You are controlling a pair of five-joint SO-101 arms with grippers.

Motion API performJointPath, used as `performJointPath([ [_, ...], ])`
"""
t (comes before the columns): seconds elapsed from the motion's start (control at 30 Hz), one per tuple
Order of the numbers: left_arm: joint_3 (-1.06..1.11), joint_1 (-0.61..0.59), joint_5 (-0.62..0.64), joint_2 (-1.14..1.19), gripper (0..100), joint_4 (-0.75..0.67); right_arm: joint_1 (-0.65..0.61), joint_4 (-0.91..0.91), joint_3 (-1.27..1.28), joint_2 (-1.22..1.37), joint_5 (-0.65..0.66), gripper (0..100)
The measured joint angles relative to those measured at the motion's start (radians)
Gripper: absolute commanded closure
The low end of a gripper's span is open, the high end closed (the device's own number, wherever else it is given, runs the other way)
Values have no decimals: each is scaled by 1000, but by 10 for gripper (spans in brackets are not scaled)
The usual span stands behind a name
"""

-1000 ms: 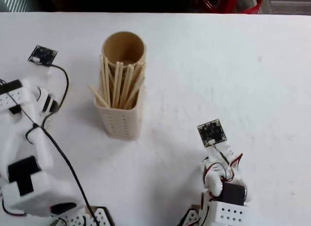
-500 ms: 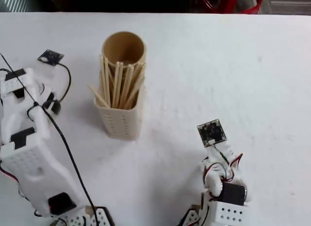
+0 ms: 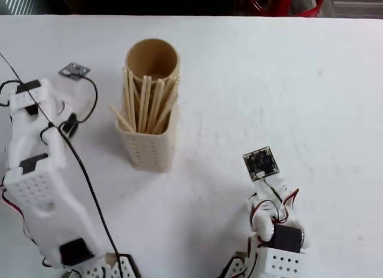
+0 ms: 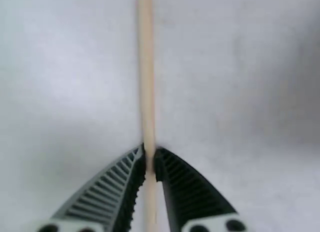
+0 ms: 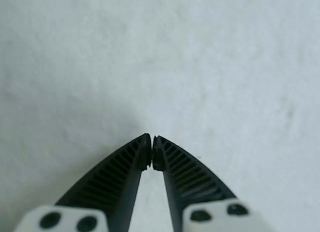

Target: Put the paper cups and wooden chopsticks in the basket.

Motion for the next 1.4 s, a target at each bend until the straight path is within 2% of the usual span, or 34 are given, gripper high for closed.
performJointPath([
  [0.2,-41,-60,26,-121,977,112,0,0,0,0,0,980],
  [0.53,-41,-68,210,-756,977,241,0,0,0,0,0,980],
  [0.67,-41,52,359,-1036,977,242,0,0,0,0,0,980],
  [0.8,-41,288,485,-1261,977,195,0,0,0,0,0,980],
  [0.9,-44,477,548,-1344,977,101,0,0,0,0,0,980],
  [1.0,-44,608,606,-1355,976,26,0,0,0,0,0,980],
  [1.17,-44,701,707,-1258,976,-37,0,0,0,0,0,980],
  [1.4,-44,729,727,-1178,976,-184,0,0,0,0,0,980],
])
